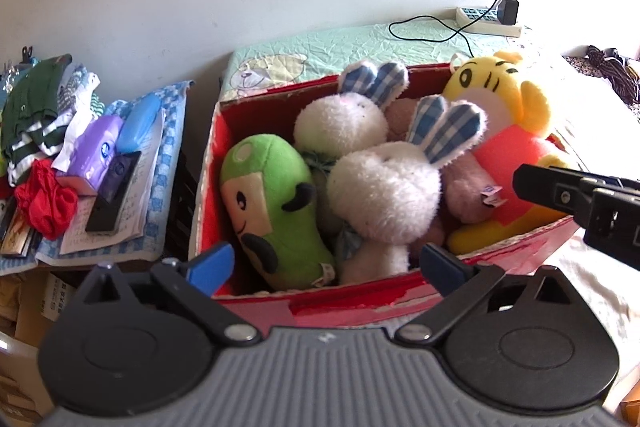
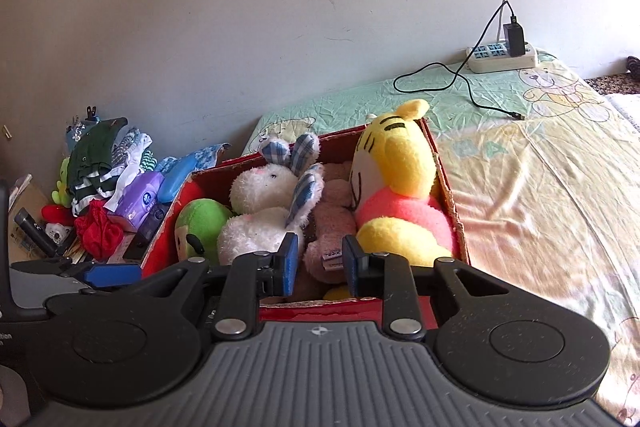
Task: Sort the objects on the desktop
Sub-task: 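Pull both grippers back away from the red box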
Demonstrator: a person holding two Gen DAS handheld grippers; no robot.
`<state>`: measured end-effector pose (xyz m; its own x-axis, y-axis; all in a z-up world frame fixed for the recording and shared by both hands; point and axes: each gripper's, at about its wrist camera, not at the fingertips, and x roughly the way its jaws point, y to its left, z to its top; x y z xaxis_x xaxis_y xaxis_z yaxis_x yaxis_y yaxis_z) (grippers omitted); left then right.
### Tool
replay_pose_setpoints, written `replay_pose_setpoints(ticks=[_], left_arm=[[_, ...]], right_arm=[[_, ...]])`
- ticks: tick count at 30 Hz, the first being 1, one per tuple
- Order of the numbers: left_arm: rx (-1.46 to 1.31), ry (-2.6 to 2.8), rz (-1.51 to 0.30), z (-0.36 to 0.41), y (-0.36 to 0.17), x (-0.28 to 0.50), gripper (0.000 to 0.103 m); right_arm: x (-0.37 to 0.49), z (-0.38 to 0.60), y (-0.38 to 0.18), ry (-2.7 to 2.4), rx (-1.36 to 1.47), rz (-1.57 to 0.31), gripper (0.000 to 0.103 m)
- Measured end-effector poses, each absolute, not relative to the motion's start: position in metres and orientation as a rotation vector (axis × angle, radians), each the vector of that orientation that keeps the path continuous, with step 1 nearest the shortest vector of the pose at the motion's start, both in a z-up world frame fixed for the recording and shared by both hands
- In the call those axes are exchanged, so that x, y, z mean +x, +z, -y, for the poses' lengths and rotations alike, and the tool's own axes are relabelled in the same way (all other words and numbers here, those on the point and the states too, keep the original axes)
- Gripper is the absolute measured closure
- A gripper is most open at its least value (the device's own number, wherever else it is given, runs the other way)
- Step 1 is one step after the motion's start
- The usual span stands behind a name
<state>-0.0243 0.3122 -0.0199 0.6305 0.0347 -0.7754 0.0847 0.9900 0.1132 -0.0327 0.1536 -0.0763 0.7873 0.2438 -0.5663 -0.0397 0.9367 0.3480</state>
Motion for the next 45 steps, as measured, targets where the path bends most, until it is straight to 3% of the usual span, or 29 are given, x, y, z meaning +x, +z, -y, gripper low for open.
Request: replay_pose_setpoints(ticks=[28, 38, 45], left_arm=[[0.133, -0.006, -1.057, -0.146, -0.049, -0.05, 0.004], [0.188, -0.058, -1.086, -0.107, -0.061, -0.051, 0.003], [0.194, -0.045, -1.102, -0.112, -0.065, -0.047, 0.002]], right_arm=[[-0.073, -0.021, -0.1, 0.02, 0.276, -0.79, 0.076], [-0.086, 0.006, -0.108, -0.075, 0.28, -0.818, 0.066], [-0.079, 0.003, -0.111, -0.08, 0.275, -0.829, 0.066]])
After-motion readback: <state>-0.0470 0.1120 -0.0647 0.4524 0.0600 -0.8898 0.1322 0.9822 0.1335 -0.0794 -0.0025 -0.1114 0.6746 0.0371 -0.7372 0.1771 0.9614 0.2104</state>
